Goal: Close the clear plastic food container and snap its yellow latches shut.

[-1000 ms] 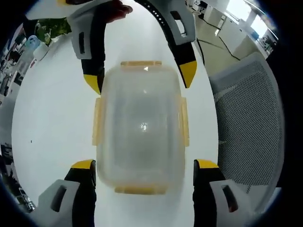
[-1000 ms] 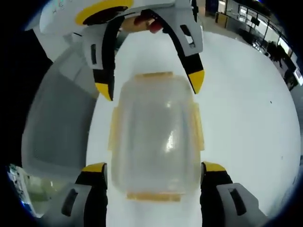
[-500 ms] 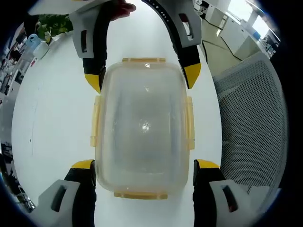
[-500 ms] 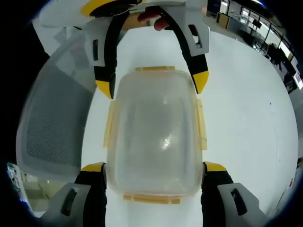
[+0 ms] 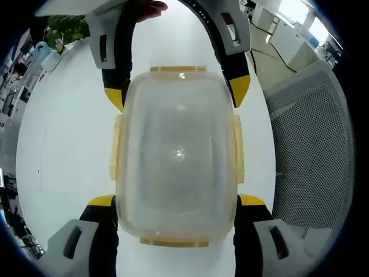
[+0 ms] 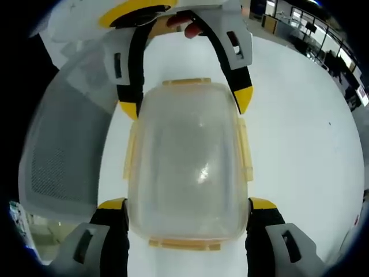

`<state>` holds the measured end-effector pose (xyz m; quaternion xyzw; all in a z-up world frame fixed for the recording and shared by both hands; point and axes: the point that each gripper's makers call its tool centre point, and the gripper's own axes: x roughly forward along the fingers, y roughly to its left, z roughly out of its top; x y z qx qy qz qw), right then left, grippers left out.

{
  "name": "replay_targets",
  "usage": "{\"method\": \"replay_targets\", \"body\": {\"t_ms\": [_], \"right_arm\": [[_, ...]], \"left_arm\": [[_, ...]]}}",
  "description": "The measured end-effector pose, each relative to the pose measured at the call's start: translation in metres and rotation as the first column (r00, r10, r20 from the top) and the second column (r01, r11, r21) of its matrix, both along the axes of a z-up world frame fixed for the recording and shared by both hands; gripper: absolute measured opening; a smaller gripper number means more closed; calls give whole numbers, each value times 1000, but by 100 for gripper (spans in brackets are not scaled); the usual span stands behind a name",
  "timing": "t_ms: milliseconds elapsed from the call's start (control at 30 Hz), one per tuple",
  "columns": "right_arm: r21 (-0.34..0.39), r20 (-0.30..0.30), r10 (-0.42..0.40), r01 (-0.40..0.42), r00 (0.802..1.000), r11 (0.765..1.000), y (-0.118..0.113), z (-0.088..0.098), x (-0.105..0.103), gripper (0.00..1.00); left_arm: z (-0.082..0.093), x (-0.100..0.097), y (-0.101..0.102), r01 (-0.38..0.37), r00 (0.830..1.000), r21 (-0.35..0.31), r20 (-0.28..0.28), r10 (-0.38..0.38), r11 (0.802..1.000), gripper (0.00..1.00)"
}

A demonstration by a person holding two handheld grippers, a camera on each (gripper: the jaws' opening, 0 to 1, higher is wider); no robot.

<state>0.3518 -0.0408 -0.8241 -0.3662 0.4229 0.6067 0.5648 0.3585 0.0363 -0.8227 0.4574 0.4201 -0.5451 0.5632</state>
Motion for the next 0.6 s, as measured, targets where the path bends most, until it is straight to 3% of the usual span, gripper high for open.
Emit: {"method": "replay_targets", "body": {"t_ms": [600], "right_arm": [[-5,3,-1,1,1000,1000,0,-1,0,84]], "left_arm": [[0,0,0,0,1000,5,1,0,1000,83]]}}
